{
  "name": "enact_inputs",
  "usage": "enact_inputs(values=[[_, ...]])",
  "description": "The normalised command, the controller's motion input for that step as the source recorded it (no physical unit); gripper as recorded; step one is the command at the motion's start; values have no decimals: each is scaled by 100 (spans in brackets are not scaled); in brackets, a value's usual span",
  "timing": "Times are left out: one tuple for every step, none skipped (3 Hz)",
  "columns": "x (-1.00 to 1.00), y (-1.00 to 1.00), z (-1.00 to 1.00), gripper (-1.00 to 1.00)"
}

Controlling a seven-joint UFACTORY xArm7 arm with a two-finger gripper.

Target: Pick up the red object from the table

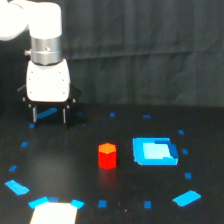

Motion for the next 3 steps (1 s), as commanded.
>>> enact_inputs(values=[[100,-69,-71,95],[100,-20,-100,-22],[100,-71,-100,23]])
